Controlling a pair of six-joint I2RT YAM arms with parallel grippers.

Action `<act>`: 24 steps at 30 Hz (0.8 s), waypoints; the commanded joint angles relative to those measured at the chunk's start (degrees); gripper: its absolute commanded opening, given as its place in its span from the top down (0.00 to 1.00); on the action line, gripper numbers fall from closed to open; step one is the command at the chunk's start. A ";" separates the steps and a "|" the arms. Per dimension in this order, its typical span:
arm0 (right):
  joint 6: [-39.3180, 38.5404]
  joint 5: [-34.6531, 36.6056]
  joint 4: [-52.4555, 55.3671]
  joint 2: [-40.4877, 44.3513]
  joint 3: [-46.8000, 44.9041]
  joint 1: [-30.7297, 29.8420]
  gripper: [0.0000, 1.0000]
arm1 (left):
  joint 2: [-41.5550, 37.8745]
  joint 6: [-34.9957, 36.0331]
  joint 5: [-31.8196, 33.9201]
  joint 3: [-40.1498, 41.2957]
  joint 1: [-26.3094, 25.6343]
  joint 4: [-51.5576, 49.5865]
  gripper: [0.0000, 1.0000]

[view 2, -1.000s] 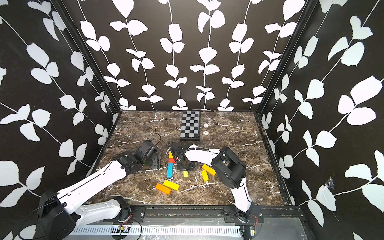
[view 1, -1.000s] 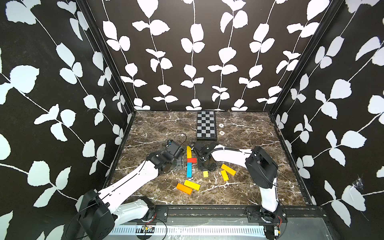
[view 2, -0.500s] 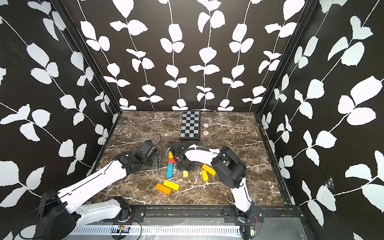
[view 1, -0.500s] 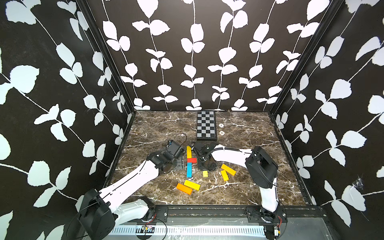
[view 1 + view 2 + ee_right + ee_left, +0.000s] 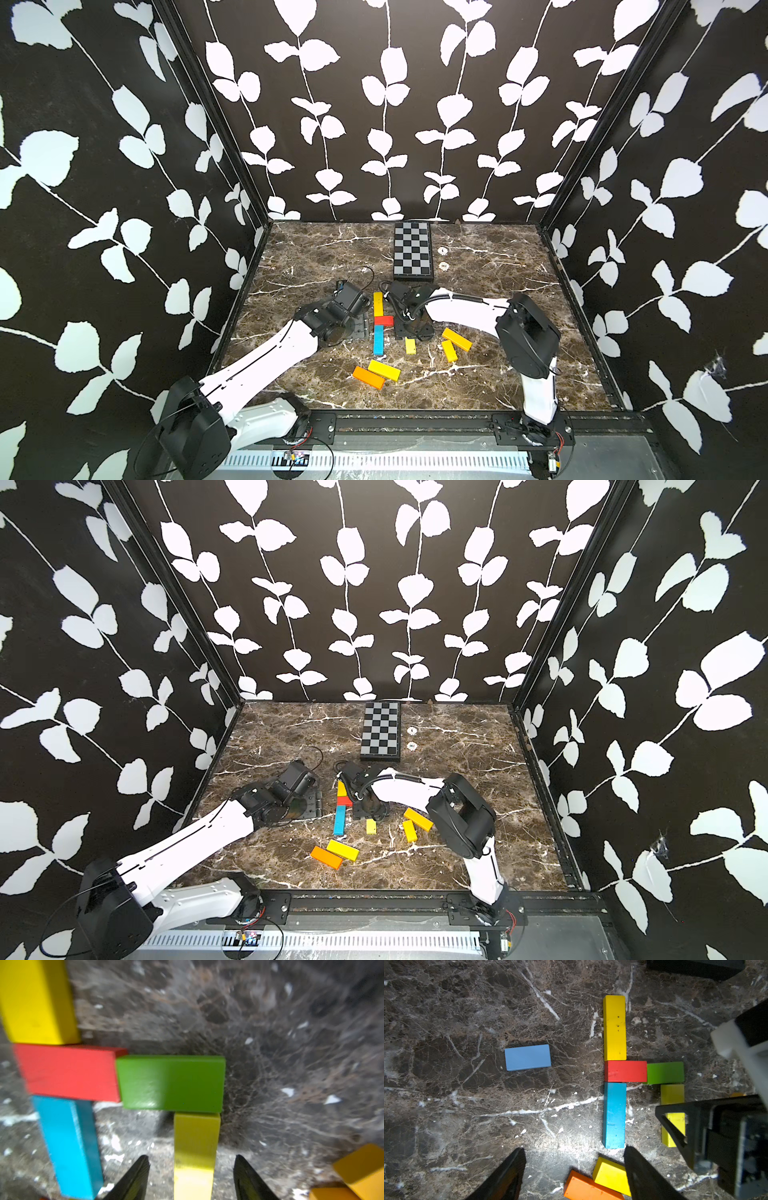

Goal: Assemble the letter h with building blocks
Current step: Assemble the building block at the center of the board.

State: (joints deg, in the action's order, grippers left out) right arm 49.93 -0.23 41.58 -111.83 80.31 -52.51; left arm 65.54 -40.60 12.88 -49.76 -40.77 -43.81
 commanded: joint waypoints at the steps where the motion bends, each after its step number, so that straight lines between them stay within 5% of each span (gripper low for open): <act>1: -2.81 2.08 1.41 3.87 1.60 2.14 0.34 | -1.63 0.73 0.57 -1.39 0.26 -0.90 0.23; 24: -10.45 1.80 3.20 -9.11 11.15 9.42 0.37 | 0.20 1.06 0.22 0.13 0.26 0.70 0.23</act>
State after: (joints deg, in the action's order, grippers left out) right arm 40.16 0.89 43.35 -119.98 90.17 -43.44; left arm 65.65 -40.21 12.86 -49.76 -40.77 -43.33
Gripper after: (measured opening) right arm 0.627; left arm 0.772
